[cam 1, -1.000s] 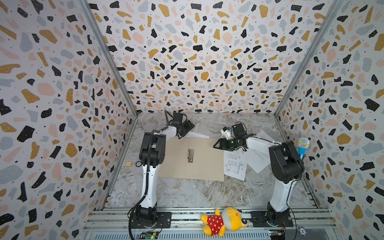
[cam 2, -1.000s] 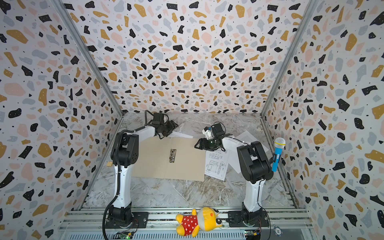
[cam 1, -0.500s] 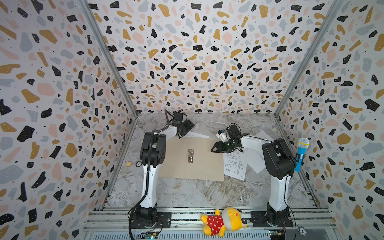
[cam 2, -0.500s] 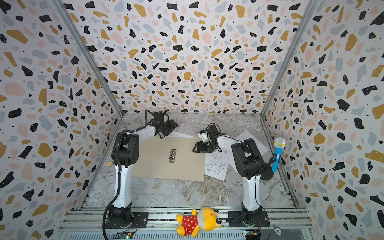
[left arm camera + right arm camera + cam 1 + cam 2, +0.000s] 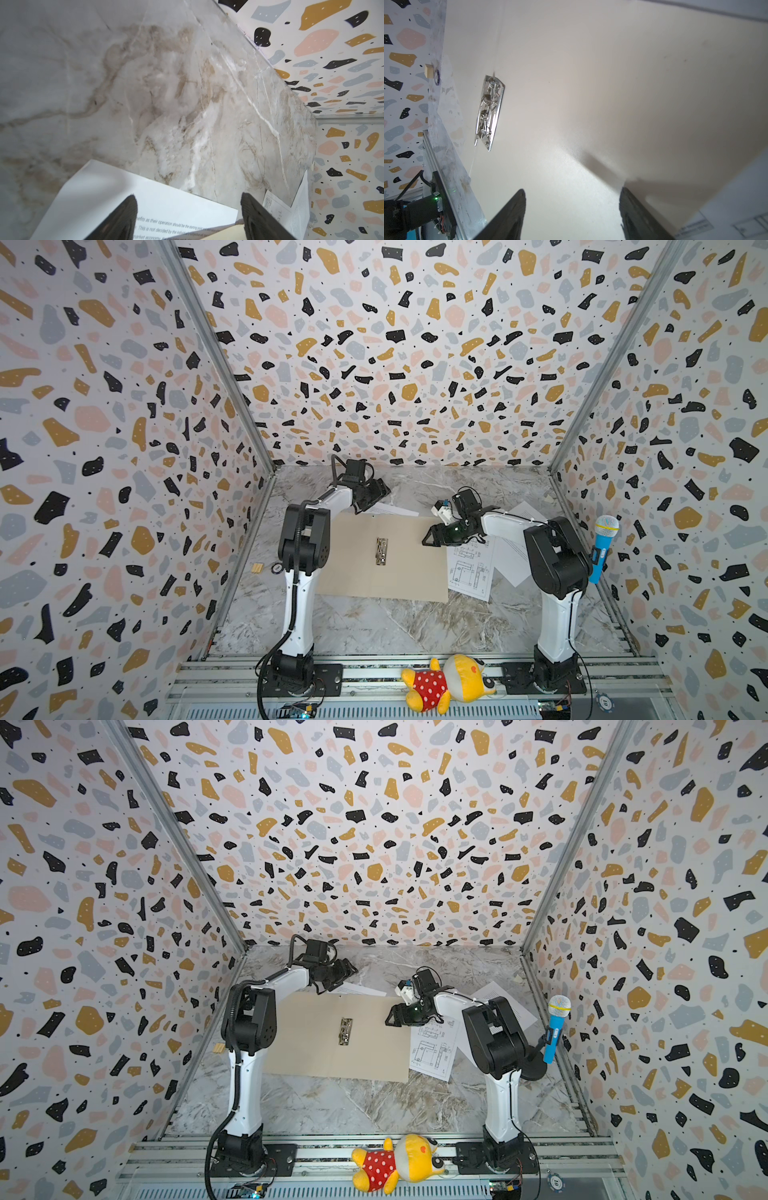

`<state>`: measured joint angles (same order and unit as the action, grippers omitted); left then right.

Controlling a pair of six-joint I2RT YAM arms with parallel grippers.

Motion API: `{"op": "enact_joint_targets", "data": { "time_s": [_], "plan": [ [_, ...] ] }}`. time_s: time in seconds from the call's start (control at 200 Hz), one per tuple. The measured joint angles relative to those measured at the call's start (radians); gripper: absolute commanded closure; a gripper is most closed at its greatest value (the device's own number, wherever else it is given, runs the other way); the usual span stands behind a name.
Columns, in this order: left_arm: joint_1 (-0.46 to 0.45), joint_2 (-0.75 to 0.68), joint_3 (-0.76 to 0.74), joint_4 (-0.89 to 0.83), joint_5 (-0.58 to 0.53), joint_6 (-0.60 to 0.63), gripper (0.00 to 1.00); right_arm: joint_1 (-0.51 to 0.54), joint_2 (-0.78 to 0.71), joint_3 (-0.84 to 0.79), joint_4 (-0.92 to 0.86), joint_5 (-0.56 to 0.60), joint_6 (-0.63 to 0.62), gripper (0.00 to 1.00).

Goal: Put the files into the folder

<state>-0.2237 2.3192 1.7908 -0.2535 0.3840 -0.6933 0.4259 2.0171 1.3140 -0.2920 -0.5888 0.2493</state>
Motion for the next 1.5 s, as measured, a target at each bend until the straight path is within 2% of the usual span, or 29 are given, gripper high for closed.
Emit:
{"op": "enact_joint_targets", "data": {
  "time_s": [0.29, 0.676, 1.221, 1.502],
  "plan": [
    [0.005, -0.037, -0.062, -0.039, -0.003, 0.061, 0.20, 0.000, 0.000, 0.000, 0.000, 0.000, 0.000, 0.28],
    [0.005, -0.041, -0.064, -0.076, -0.029, 0.110, 0.20, 0.005, 0.000, 0.000, -0.003, 0.007, -0.002, 0.28],
    [0.007, 0.081, 0.104, -0.015, -0.076, 0.023, 0.21, 0.018, -0.021, -0.026, -0.011, 0.040, -0.054, 0.28],
    [0.013, 0.080, 0.108, -0.014, -0.071, 0.022, 0.19, 0.018, -0.025, 0.000, -0.055, 0.043, -0.032, 0.25]
  ]
}}
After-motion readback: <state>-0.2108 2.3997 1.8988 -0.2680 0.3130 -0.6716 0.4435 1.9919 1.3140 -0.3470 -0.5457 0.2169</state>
